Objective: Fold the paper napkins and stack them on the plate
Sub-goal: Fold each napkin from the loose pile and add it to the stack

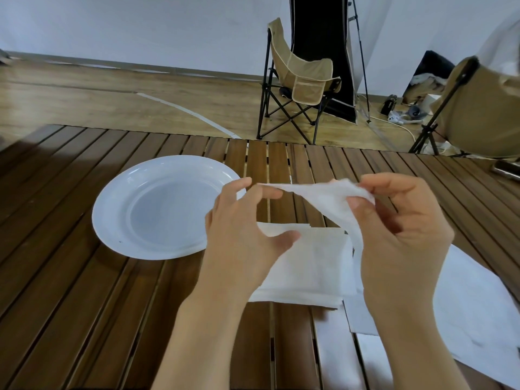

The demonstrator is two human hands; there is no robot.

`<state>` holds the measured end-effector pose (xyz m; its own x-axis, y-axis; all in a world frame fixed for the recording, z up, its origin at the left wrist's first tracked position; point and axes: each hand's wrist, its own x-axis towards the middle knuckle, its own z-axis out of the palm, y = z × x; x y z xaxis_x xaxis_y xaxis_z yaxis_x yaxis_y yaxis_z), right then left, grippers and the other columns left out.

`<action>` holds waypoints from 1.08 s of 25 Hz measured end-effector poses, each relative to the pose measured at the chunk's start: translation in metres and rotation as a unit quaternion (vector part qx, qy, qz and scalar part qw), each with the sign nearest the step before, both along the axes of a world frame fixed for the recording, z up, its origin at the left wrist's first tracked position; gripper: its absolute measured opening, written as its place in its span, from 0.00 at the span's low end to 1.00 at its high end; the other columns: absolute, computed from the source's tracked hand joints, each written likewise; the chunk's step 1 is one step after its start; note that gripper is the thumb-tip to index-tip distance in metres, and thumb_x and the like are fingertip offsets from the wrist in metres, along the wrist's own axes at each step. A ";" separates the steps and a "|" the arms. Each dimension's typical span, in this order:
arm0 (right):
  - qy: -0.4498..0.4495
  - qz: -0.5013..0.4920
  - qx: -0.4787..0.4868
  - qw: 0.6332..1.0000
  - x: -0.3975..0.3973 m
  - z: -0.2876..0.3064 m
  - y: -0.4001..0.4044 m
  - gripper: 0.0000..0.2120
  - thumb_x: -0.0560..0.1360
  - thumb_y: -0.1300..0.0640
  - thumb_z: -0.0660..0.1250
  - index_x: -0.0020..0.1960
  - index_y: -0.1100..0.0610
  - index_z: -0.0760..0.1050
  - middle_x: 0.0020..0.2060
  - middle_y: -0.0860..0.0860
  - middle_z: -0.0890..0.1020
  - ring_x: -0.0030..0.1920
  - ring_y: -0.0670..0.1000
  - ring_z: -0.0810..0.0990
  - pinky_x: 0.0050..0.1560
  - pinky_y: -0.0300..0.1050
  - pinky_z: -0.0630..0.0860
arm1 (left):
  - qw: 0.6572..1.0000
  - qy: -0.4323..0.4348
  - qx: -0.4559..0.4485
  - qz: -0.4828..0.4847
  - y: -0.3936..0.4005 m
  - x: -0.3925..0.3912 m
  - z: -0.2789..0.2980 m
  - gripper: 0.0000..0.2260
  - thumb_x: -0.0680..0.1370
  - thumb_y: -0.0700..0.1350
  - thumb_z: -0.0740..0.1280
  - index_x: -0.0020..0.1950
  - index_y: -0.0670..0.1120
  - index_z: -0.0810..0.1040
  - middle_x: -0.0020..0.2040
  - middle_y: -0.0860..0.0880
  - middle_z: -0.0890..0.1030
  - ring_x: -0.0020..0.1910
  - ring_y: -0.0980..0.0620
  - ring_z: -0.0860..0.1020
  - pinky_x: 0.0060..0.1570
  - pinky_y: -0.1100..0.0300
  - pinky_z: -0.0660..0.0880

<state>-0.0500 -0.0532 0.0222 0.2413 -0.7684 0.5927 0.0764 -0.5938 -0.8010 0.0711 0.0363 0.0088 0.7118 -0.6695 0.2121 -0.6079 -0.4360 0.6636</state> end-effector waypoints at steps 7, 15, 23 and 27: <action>-0.101 0.115 0.072 0.986 -0.004 0.016 0.004 0.10 0.73 0.70 0.67 0.51 0.58 0.75 0.43 0.53 0.83 0.51 0.58 0.84 0.48 0.64 0.76 | 0.981 0.073 -0.156 -0.089 -0.003 -0.002 0.009 0.28 0.71 0.58 0.70 0.68 0.58 0.65 0.56 0.70 0.69 0.53 0.74 0.69 0.50 0.85 0.61; -0.178 0.142 0.221 0.948 -0.005 0.018 0.000 0.11 0.69 0.63 0.68 0.51 0.58 0.76 0.42 0.51 0.81 0.47 0.49 0.81 0.49 0.43 0.78 | 0.964 0.083 -0.187 -0.172 -0.001 -0.006 0.012 0.30 0.71 0.51 0.74 0.61 0.71 0.59 0.61 0.71 0.69 0.62 0.72 0.67 0.60 0.75 0.65; -0.210 0.151 0.227 0.939 -0.010 0.030 0.003 0.10 0.68 0.62 0.68 0.49 0.56 0.77 0.39 0.47 0.81 0.42 0.47 0.79 0.45 0.41 0.78 | 0.956 0.070 -0.188 -0.215 -0.005 -0.011 0.012 0.20 0.74 0.49 0.71 0.63 0.61 0.71 0.62 0.66 0.73 0.63 0.65 0.70 0.60 0.78 0.63; -0.198 0.142 0.220 0.944 -0.009 0.035 0.006 0.08 0.69 0.62 0.68 0.49 0.56 0.77 0.38 0.47 0.82 0.40 0.46 0.79 0.41 0.40 0.78 | 0.944 0.115 -0.237 -0.199 -0.006 -0.010 0.015 0.19 0.73 0.46 0.73 0.60 0.59 0.74 0.60 0.59 0.76 0.60 0.54 0.75 0.60 0.62 0.74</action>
<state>-0.0591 -0.0467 0.0568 0.3020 -0.8990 0.3172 0.5276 -0.1196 -0.8410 0.0610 0.0306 0.0241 0.4880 -0.7617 0.4262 -0.4774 0.1758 0.8609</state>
